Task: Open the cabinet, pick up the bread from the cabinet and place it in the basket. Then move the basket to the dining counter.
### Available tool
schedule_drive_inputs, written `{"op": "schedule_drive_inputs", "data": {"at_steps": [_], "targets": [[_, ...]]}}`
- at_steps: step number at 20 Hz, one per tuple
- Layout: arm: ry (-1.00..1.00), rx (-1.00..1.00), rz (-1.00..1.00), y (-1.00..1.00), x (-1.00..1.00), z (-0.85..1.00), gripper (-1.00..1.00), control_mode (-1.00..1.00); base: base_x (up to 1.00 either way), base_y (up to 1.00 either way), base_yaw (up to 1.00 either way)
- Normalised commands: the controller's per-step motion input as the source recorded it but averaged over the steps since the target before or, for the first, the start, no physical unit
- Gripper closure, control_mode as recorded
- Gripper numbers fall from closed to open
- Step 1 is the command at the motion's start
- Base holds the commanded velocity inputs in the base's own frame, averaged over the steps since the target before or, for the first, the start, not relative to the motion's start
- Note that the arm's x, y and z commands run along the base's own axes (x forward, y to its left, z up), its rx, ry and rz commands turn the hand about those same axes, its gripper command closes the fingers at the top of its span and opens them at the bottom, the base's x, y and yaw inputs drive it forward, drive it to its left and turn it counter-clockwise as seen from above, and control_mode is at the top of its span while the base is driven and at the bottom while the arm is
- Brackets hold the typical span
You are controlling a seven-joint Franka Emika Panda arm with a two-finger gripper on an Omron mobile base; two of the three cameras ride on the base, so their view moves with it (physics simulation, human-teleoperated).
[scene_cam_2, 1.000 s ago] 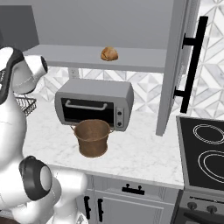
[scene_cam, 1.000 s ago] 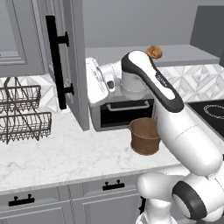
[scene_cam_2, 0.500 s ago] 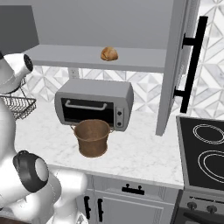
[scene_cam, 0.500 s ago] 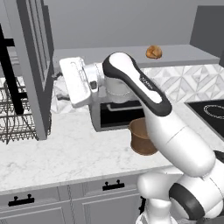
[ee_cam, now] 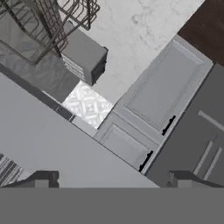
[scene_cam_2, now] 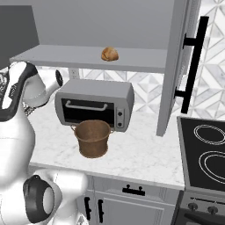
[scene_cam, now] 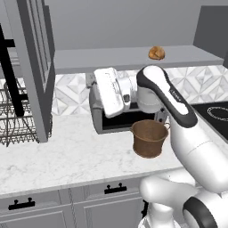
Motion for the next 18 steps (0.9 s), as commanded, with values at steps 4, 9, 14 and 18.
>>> {"op": "schedule_drive_inputs", "data": {"at_steps": [4, 9, 14, 18], "targets": [[-0.37, -0.40, 0.00, -0.51, 0.00, -0.43, -1.00, -1.00, 0.00, 0.00, 0.00], [-0.73, -0.76, 0.22, -0.26, -0.05, -0.57, -1.00, -1.00, 0.00, 0.00, 0.00], [-0.64, -0.63, 0.29, -0.46, -0.04, -0.27, -1.00, -1.00, 0.00, 0.00, 0.00], [-0.20, -0.54, 0.17, -0.76, 0.24, -0.33, -1.00, -1.00, 0.00, 0.00, 0.00]]}}
